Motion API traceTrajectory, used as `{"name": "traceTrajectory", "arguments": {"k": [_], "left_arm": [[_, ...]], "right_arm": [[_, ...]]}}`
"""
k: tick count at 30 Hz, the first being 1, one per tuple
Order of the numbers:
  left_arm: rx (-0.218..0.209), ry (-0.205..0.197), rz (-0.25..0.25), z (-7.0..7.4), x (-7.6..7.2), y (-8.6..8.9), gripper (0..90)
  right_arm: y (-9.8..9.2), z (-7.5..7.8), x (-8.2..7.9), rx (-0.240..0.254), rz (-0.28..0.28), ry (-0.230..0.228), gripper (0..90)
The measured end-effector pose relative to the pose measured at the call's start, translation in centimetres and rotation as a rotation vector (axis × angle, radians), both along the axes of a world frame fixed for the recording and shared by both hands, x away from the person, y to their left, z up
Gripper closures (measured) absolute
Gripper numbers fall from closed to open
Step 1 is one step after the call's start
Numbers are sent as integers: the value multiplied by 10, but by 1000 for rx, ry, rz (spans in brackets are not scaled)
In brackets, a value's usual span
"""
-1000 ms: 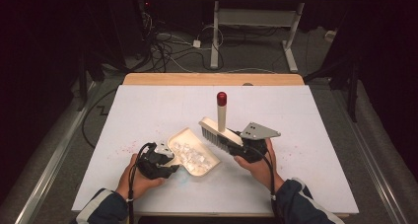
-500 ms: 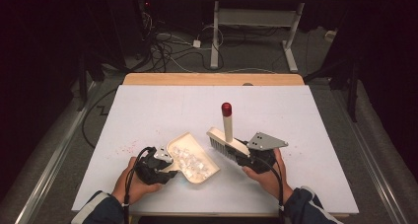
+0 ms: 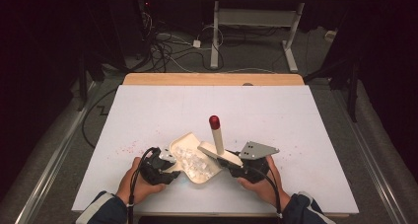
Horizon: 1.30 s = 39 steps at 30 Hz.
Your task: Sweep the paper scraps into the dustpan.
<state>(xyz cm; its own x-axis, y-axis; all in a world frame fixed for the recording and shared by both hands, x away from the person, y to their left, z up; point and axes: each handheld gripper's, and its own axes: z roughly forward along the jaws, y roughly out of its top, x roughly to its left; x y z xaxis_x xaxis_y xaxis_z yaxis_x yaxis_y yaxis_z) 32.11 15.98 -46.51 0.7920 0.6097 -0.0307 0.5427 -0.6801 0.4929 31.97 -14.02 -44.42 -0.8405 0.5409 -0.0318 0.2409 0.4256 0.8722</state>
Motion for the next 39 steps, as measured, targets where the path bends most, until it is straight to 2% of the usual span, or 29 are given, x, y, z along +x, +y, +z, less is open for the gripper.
{"name": "traceTrajectory", "arguments": {"k": [2,4,10,20,24,32,39], "left_arm": [[-3,1,2,0,0,0,633],[-5,2,1,0,0,0,633],[-17,3,4,0,1,0,633],[-29,4,18,1,2,5,633],[-15,-7,23,1,2,5,633],[-36,-2,29,3,4,9,632],[-42,-7,43,3,8,12,633]], "right_arm": [[0,4,-2,34,25,-1,675],[-2,7,-3,56,28,2,675],[-7,12,-3,58,17,-12,675],[-25,24,3,84,-51,-44,675],[-31,27,5,83,-66,-51,675],[-40,30,5,51,-88,-77,674],[-53,33,5,49,-114,-74,674]]}}
